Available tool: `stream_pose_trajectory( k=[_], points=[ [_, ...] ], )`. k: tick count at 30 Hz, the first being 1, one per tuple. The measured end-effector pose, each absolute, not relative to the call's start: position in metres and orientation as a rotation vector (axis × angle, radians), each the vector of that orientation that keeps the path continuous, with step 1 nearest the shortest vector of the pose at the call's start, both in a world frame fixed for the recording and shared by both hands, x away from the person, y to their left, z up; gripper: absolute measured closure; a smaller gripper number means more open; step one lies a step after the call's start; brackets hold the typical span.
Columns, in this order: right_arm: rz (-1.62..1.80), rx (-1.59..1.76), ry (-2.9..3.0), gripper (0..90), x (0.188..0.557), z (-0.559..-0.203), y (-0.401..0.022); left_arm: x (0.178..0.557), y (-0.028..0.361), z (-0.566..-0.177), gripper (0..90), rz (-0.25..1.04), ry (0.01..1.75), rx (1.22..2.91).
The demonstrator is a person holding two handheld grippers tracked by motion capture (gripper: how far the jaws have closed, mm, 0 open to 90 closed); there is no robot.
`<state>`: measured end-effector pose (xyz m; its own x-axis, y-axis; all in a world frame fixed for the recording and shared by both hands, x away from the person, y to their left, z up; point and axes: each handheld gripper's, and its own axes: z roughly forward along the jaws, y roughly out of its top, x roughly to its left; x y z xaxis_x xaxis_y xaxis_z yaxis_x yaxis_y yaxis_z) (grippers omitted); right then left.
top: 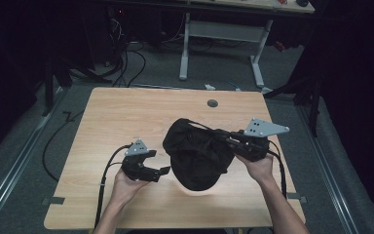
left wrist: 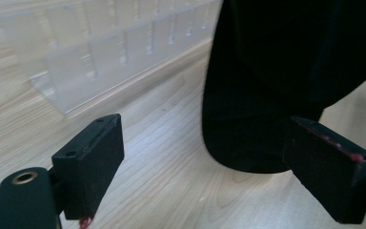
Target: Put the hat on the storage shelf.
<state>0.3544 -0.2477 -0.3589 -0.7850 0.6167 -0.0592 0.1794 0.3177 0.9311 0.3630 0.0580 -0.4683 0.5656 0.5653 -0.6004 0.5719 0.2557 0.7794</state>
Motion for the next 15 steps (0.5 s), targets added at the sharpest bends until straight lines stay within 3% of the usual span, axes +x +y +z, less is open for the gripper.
stream_pose_trajectory(
  k=[15],
  points=[
    [1.514, 0.615, 2.218, 84.8, 0.352, -0.357, -0.243, 0.361, 0.038, -0.459, 8.6, -0.116, 0.972, 1.448]
  ],
)
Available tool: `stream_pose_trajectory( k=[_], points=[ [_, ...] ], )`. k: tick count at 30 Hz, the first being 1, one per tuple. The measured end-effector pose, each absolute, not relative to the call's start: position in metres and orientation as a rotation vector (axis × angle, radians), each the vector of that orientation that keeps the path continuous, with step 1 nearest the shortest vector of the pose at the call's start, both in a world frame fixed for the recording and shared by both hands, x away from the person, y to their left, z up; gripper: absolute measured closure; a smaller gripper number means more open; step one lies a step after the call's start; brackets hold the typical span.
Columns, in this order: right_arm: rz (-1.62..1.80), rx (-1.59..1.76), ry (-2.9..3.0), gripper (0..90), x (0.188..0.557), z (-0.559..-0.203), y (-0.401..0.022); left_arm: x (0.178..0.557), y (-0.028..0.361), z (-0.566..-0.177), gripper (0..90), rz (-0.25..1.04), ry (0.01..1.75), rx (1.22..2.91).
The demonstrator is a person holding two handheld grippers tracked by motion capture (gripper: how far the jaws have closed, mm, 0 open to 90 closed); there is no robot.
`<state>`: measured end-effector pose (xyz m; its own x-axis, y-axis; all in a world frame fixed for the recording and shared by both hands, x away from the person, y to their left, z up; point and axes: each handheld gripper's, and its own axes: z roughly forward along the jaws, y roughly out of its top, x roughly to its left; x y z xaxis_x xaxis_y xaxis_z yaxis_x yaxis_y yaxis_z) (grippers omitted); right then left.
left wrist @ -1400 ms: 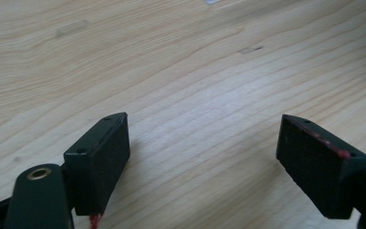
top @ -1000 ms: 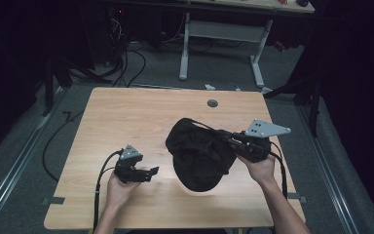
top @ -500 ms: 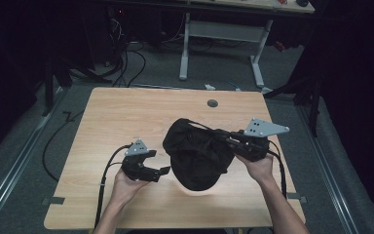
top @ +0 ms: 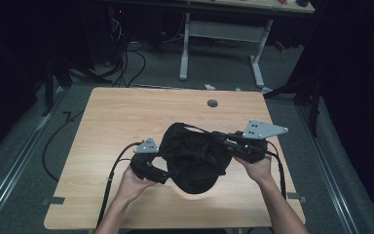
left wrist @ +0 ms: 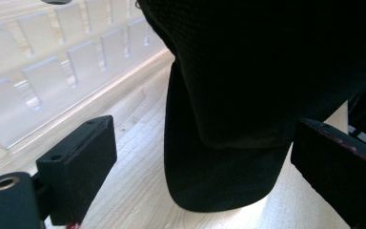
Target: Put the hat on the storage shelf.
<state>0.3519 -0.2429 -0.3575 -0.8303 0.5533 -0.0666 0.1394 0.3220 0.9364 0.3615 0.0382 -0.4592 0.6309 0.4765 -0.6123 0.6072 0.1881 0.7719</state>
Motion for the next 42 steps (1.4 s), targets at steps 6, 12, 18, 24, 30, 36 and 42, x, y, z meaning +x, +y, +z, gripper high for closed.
stream_pose_trajectory(
  k=[6, 12, 18, 24, 30, 36, 42],
  points=[
    [1.537, 0.582, 2.224, 84.8, 0.351, -0.357, -0.243, 0.360, 0.036, -0.457, 9.5, -0.153, 0.951, 1.440],
    [1.549, 0.582, 2.215, 84.8, 0.353, -0.358, -0.242, 0.357, 0.034, -0.453, 18.3, -0.184, 0.939, 1.437],
    [1.564, 0.602, 2.207, 84.7, 0.359, -0.361, -0.239, 0.351, 0.035, -0.450, 27.4, -0.178, 0.917, 1.465],
    [1.568, 0.625, 2.203, 84.7, 0.364, -0.363, -0.236, 0.346, 0.037, -0.449, 35.0, -0.124, 0.897, 1.483],
    [1.568, 0.657, 2.189, 84.7, 0.371, -0.368, -0.234, 0.347, 0.037, -0.451, 44.5, -0.155, 0.885, 1.502],
    [1.546, 0.687, 2.209, 84.4, 0.380, -0.374, -0.232, 0.344, 0.034, -0.454, 57.2, -0.159, 0.860, 1.545],
    [1.556, 0.697, 2.201, 84.1, 0.382, -0.374, -0.235, 0.338, 0.037, -0.447, 62.3, -0.176, 0.836, 1.545]
  ],
)
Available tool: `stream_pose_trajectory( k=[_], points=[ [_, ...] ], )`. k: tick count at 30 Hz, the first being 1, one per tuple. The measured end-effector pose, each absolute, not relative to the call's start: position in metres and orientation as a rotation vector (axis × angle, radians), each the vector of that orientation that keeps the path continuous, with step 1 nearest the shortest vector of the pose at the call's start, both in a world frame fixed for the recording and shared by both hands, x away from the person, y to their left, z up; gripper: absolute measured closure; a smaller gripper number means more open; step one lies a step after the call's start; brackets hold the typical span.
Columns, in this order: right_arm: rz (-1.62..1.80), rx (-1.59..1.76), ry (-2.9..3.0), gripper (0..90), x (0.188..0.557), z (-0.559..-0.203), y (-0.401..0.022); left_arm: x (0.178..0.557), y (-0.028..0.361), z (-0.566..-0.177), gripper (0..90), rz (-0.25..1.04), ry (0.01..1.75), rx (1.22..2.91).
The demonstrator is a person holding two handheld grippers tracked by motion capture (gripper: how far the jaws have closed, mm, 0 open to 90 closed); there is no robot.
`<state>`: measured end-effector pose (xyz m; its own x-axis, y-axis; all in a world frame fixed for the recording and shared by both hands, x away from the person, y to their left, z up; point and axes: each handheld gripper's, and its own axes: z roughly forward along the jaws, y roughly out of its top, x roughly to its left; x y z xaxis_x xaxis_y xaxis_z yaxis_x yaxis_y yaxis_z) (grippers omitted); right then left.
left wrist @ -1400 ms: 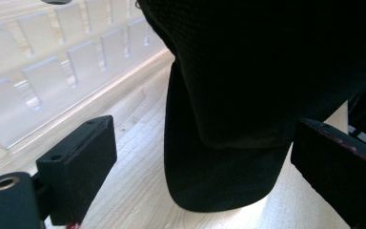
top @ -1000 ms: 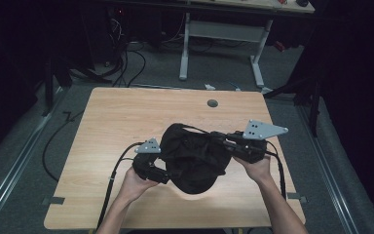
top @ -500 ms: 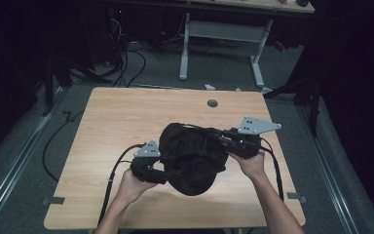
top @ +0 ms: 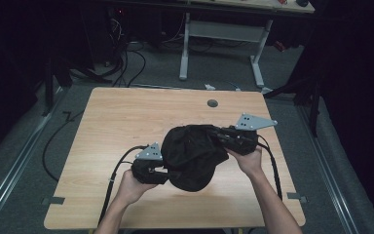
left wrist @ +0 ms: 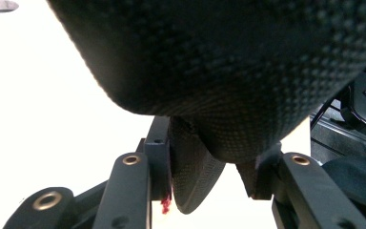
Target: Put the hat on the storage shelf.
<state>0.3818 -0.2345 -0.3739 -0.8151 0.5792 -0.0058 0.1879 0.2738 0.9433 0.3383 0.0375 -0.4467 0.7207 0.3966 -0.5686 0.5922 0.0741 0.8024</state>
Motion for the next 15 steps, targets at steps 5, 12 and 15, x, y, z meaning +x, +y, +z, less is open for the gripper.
stream_pose_trajectory(
  k=[5, 12, 15],
  points=[
    [1.568, 0.709, 2.209, 82.5, 0.385, -0.374, -0.234, 0.335, 0.039, -0.444, 65.2, -0.190, 0.836, 1.540],
    [1.562, 0.757, 2.225, 73.8, 0.392, -0.378, -0.237, 0.335, 0.039, -0.443, 67.4, -0.182, 0.826, 1.559],
    [1.550, 0.803, 2.194, 63.0, 0.392, -0.377, -0.240, 0.334, 0.039, -0.441, 68.3, -0.172, 0.826, 1.552]
  ],
)
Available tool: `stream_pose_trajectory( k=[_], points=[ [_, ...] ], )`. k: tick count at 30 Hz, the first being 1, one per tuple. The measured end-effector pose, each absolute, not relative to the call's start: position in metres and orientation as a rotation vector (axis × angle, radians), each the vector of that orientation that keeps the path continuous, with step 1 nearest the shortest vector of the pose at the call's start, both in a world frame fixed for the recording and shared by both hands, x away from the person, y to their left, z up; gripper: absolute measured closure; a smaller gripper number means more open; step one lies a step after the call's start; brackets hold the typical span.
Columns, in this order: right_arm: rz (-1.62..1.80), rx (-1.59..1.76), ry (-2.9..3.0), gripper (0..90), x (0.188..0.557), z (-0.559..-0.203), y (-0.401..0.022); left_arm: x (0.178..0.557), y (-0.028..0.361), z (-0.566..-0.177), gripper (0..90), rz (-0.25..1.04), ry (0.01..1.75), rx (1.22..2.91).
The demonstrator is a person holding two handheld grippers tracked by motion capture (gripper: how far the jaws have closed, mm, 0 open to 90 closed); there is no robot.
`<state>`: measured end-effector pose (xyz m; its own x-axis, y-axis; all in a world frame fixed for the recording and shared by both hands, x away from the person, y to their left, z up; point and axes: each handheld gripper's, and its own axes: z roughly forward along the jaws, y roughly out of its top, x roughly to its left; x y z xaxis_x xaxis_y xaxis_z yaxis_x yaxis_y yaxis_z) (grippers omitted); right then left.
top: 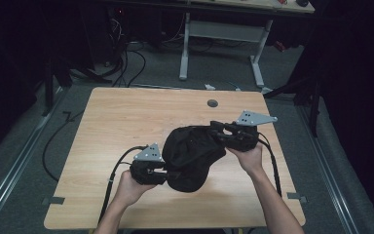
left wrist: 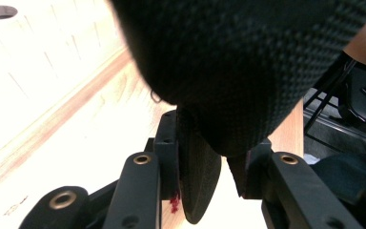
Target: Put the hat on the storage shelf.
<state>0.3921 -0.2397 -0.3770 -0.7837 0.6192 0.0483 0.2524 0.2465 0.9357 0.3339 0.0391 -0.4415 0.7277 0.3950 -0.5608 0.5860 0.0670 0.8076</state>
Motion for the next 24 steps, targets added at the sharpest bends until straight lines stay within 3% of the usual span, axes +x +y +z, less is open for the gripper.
stream_pose_trajectory(
  k=[8, 15, 24],
  points=[
    [1.503, 0.918, 2.159, 50.5, 0.391, -0.378, -0.256, 0.337, 0.050, -0.440, 69.4, -0.138, 0.865, 1.501],
    [1.362, 0.952, 2.197, 49.7, 0.383, -0.386, -0.258, 0.337, 0.058, -0.435, 69.4, -0.079, 0.879, 1.464],
    [1.220, 1.089, 2.246, 50.3, 0.374, -0.427, -0.264, 0.344, 0.061, -0.431, 69.1, -0.027, 0.903, 1.420]
  ],
)
